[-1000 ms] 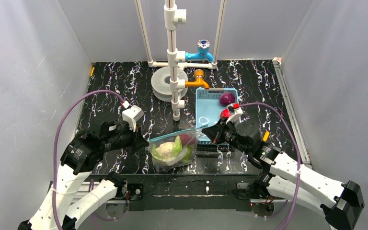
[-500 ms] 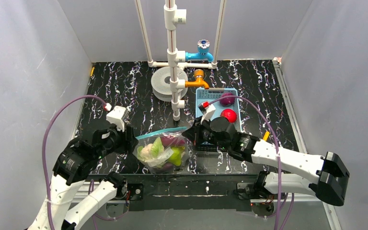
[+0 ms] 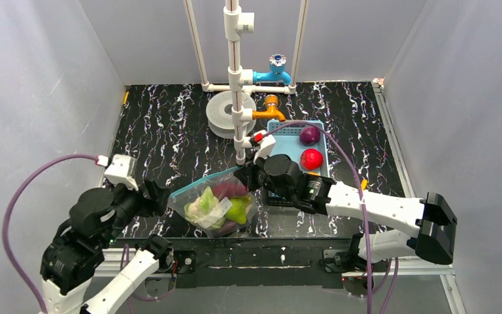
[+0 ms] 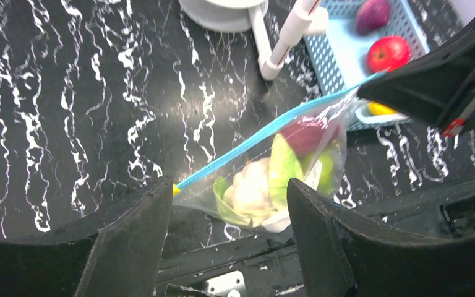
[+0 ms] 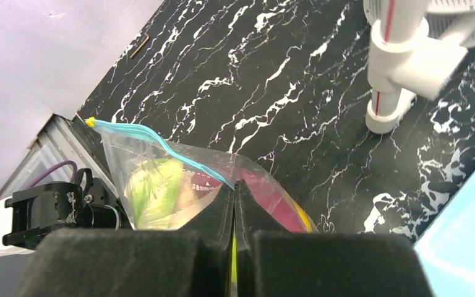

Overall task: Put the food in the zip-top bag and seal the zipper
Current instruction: Place the zipper food storage bag at the center of the board.

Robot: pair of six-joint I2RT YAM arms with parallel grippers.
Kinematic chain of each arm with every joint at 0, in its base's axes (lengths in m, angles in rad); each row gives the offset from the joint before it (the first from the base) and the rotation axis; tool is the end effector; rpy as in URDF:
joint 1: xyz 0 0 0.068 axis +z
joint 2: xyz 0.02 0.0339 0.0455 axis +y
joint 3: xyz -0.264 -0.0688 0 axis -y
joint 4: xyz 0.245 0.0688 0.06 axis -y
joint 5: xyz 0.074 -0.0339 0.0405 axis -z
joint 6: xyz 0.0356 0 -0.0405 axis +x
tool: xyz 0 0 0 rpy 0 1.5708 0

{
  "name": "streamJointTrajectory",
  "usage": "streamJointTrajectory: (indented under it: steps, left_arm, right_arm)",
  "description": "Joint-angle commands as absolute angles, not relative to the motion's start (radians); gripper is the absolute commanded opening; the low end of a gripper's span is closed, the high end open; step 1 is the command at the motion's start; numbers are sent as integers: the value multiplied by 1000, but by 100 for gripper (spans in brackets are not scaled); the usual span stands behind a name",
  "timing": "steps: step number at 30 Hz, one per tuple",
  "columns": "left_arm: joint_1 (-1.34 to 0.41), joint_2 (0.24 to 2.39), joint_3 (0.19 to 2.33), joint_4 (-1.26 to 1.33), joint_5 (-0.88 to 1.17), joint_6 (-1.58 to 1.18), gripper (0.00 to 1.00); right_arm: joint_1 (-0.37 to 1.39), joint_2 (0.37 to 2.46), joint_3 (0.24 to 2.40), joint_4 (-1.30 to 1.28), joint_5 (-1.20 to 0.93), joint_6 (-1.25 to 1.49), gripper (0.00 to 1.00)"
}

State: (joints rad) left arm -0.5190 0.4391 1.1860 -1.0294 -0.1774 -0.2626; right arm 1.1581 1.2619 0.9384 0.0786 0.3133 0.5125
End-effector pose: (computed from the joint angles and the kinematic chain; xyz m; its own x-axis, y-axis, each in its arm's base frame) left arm 0.0246 -0.0068 0.4058 -0.3223 -0.1102 -0.9402 0.2665 0.9425 -0.2018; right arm 0.1287 0.2665 0.3179 -0.4533 0.1278 -0.8822 -0.6073 0.6802 0.4106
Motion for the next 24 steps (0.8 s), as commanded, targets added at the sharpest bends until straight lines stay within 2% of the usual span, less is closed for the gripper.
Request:
streamJointTrajectory:
  steps: [1,10,24]
  left_arm:
    - [-517,412,1267,-975,-224,-267,67]
    - [-518,327,1336,-906,-189,-232,68]
    - [-517,260,1487,-989,-191,-204,71]
  right_arm:
    - [1227,1311,1081,107,428,387,1]
    - [1261,1575,1465,62,425,179,1]
    - [1232,2100,2135,-23,290,51,1]
